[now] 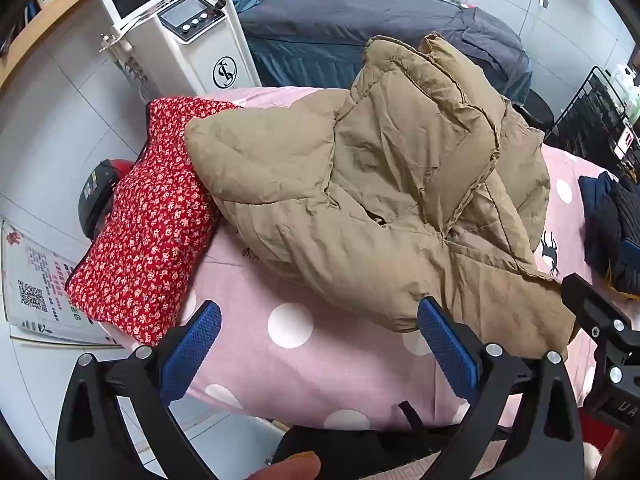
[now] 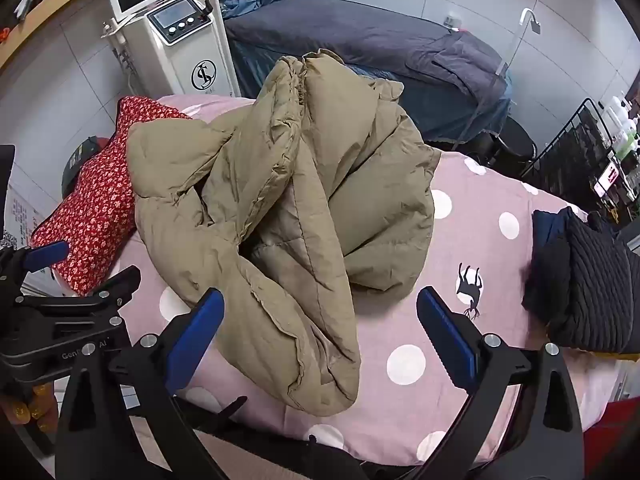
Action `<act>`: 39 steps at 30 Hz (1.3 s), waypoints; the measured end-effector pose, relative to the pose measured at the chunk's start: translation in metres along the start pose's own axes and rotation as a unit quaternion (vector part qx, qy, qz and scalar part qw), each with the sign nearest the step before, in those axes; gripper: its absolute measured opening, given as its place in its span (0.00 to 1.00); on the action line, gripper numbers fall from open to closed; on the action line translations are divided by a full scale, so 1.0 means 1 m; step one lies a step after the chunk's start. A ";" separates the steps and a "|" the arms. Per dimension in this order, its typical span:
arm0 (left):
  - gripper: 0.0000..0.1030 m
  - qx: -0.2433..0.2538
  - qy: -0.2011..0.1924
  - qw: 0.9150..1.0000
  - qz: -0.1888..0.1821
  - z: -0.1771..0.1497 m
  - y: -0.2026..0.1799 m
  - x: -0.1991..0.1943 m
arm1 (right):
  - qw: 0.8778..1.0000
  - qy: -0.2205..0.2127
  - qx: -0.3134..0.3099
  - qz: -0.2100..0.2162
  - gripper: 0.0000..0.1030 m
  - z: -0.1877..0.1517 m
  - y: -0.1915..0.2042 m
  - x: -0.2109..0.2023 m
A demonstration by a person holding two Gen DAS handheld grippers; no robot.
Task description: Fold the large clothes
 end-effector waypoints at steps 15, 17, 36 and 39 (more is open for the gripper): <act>0.94 0.012 -0.002 1.000 0.000 0.000 -0.006 -0.002 | 1.000 -0.004 0.001 0.001 0.93 0.000 -0.001 0.000; 0.94 0.013 -0.004 1.000 0.003 0.000 -0.006 -0.003 | 1.000 -0.005 0.002 0.000 0.93 0.000 -0.001 -0.001; 0.94 0.008 0.000 1.000 0.008 -0.002 -0.003 -0.002 | 1.000 -0.002 0.005 -0.001 0.93 -0.001 -0.003 0.000; 0.94 0.004 0.002 1.000 0.008 -0.003 -0.001 -0.001 | 1.000 -0.002 0.006 0.000 0.93 -0.001 -0.003 0.000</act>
Point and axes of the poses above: each gripper's, at about its wrist camera, not at the fingertips, and x roughly the way its jaws point, y to its left, z to its top, the point moved 9 cm from there along x, roughly the way its jaws point, and after that the axes turned 9 degrees about -z, right-handed, at the moved point
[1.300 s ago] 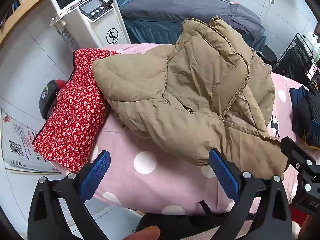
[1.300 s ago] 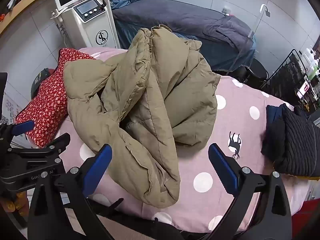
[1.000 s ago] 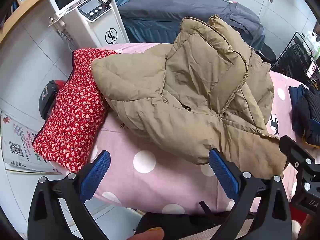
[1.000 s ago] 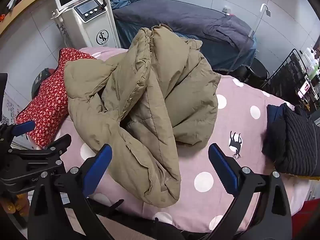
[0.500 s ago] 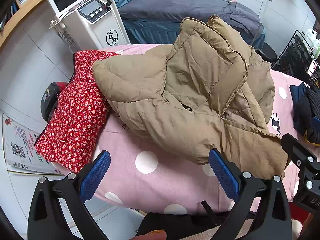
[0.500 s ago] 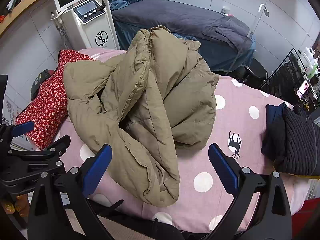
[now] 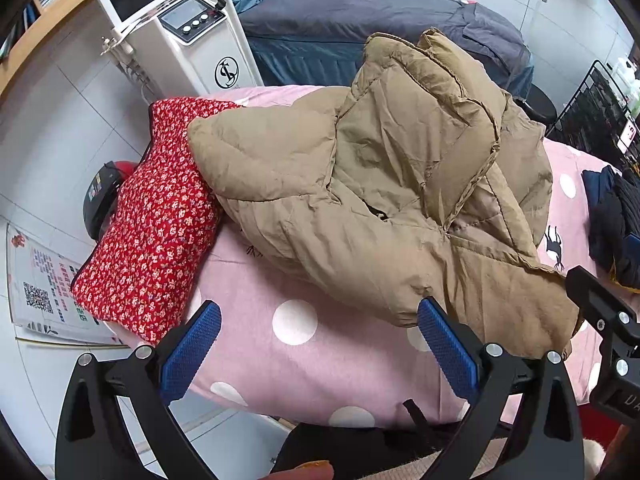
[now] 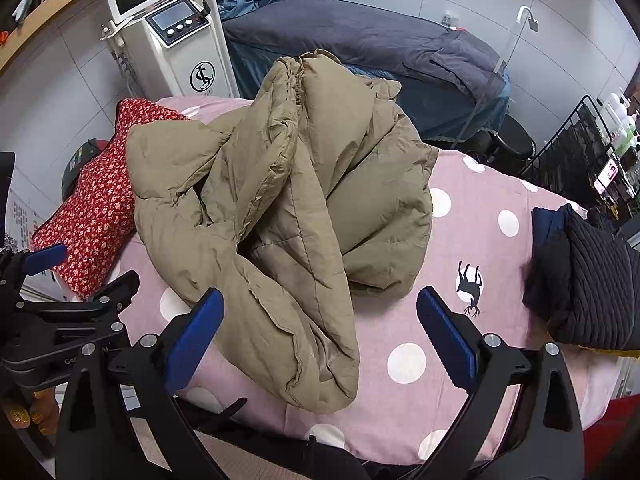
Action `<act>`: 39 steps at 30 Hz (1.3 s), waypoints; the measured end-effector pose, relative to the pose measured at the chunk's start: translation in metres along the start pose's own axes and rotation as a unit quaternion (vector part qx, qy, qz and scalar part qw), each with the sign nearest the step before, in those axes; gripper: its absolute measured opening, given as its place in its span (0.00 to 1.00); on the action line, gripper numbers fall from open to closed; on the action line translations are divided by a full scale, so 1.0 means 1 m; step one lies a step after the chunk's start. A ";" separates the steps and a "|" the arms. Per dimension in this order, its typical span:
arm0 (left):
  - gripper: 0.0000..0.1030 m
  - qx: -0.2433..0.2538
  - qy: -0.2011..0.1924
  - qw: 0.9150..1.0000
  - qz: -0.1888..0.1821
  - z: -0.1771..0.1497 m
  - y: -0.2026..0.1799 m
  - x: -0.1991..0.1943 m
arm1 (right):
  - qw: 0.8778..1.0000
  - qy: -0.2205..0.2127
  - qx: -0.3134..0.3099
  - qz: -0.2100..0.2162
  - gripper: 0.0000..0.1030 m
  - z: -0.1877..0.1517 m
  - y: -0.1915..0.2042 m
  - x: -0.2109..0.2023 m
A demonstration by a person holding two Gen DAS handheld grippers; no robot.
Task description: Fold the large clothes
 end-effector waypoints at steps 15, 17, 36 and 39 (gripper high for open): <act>0.94 0.001 0.006 1.000 -0.002 -0.003 -0.001 0.003 | 1.000 0.002 0.001 0.001 0.93 -0.001 0.000 0.001; 0.94 0.001 0.006 1.000 0.000 -0.003 -0.001 0.003 | 1.000 0.002 0.001 0.001 0.93 -0.001 0.000 0.001; 0.94 -0.001 0.010 1.000 -0.009 -0.002 -0.001 0.004 | 1.000 0.006 -0.001 0.002 0.93 -0.001 0.000 0.003; 0.94 -0.001 0.012 1.000 -0.010 -0.003 -0.002 0.004 | 1.000 0.007 -0.001 0.003 0.93 -0.001 0.000 0.003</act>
Point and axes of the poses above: each gripper's, at about its wrist camera, not at the fingertips, and x roughly the way its jaws point, y to its left, z to its top, the point moved 9 cm from there along x, roughly the way its jaws point, and after that the axes turned 9 degrees about -z, right-handed, at the moved point
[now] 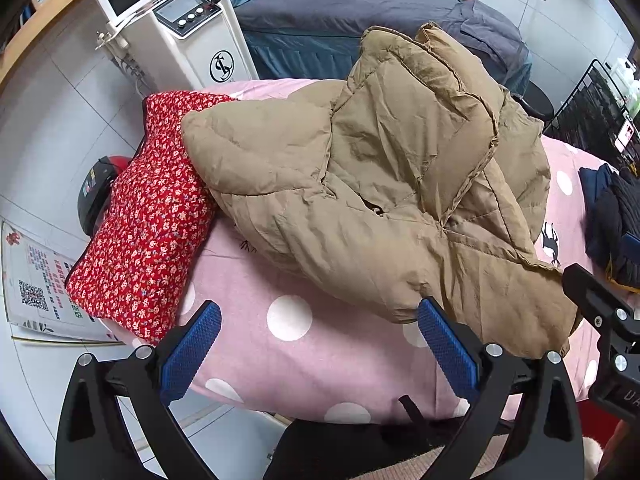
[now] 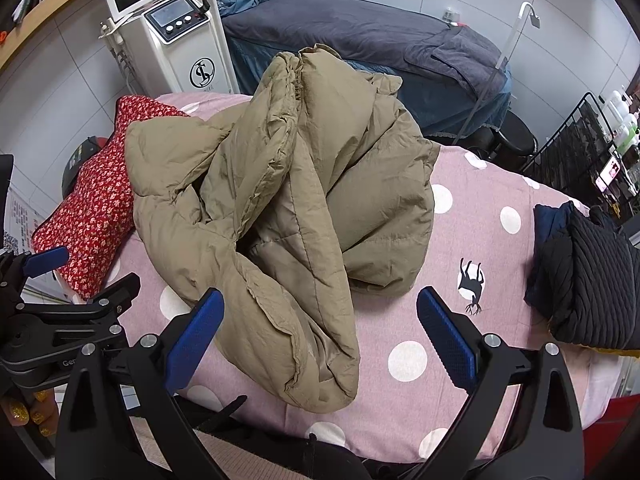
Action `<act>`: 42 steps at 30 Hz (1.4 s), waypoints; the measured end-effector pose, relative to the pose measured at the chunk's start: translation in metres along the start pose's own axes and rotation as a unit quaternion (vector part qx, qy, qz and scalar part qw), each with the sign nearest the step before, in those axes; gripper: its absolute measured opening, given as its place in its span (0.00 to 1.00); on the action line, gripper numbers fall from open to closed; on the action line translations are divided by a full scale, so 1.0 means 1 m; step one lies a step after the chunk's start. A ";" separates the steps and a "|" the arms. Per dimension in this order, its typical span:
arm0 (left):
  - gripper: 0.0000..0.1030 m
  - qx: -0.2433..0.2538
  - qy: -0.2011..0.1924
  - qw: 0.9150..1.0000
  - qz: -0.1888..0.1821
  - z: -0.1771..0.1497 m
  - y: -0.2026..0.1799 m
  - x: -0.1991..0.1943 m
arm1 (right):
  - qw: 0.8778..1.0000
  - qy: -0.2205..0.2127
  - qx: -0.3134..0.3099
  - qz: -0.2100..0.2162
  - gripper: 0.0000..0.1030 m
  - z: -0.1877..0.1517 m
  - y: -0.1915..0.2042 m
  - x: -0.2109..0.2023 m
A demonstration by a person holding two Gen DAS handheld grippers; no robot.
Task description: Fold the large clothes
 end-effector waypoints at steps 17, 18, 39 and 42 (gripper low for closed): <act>0.94 0.001 0.008 1.000 -0.002 0.000 -0.001 0.004 | 1.000 0.001 0.002 0.001 0.93 0.000 -0.001 0.002; 0.94 0.001 0.009 1.000 -0.002 -0.001 -0.001 0.004 | 1.000 0.001 0.002 0.001 0.93 0.000 -0.001 0.002; 0.94 0.013 0.035 0.999 -0.033 -0.004 -0.012 0.019 | 1.000 0.014 0.014 0.019 0.93 -0.001 -0.003 0.011; 0.94 -0.005 0.036 0.999 -0.033 -0.002 -0.001 0.024 | 1.000 0.011 0.013 0.024 0.93 0.004 -0.005 0.013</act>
Point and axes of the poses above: each gripper's, at about its wrist camera, not at the fingertips, and x roughly the way its jaws point, y to its left, z to its top, the point moved 9 cm from there along x, roughly the way its jaws point, and after that the axes turned 9 degrees about -z, right-handed, at the moved point
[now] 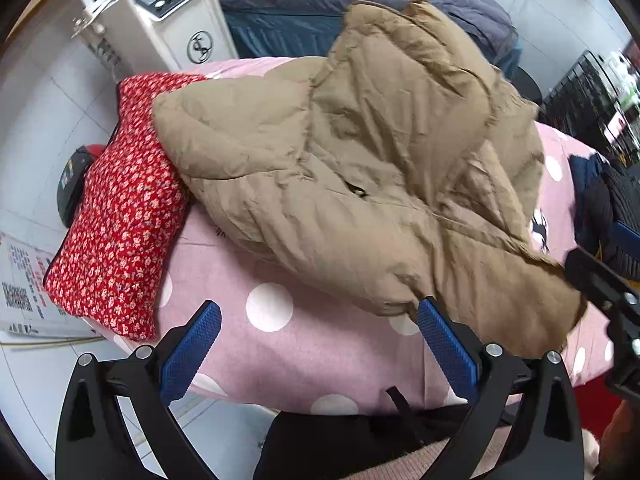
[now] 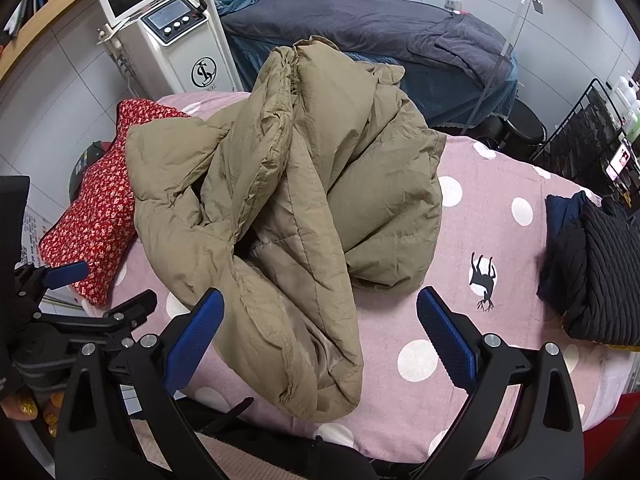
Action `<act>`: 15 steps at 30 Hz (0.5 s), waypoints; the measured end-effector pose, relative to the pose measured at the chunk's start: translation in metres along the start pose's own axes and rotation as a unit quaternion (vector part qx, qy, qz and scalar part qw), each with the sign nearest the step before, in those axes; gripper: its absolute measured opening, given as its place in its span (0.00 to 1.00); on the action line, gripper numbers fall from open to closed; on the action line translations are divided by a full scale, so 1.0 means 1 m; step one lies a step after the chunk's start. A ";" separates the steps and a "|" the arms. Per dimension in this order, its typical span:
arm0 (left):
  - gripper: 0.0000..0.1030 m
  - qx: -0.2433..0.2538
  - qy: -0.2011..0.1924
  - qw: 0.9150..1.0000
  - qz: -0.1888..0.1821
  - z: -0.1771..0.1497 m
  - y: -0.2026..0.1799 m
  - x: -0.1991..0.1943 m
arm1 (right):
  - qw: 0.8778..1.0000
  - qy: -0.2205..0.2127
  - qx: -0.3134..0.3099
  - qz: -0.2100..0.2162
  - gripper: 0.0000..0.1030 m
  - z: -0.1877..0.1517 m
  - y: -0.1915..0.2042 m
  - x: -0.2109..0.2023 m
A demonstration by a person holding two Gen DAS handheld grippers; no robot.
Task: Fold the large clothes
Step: 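Grasp the beige jacket fabric with the right tool and lift it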
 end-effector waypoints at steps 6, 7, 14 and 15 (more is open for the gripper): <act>0.94 -0.044 -0.012 0.998 0.034 0.006 0.042 0.005 | 0.999 -0.001 0.005 0.044 0.93 0.026 -0.008 0.017; 0.94 -0.048 -0.012 0.998 0.038 0.007 0.047 0.006 | 0.998 0.006 0.013 0.057 0.93 0.032 -0.010 0.023; 0.94 -0.080 -0.012 0.995 0.054 0.004 0.081 0.008 | 0.996 0.003 0.022 0.091 0.93 0.105 -0.010 0.059; 0.94 -0.082 -0.011 0.995 0.055 0.004 0.083 0.008 | 0.994 0.004 0.017 0.106 0.93 0.116 -0.002 0.063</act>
Point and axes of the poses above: each gripper's, at about its wrist camera, not at the fingertips, and x roughly the way its jaws point, y to its left, z to its top, the point moved 9 cm from there along x, roughly the way its jaws point, and after that the axes turned 9 degrees about -z, right-handed, at the moved point
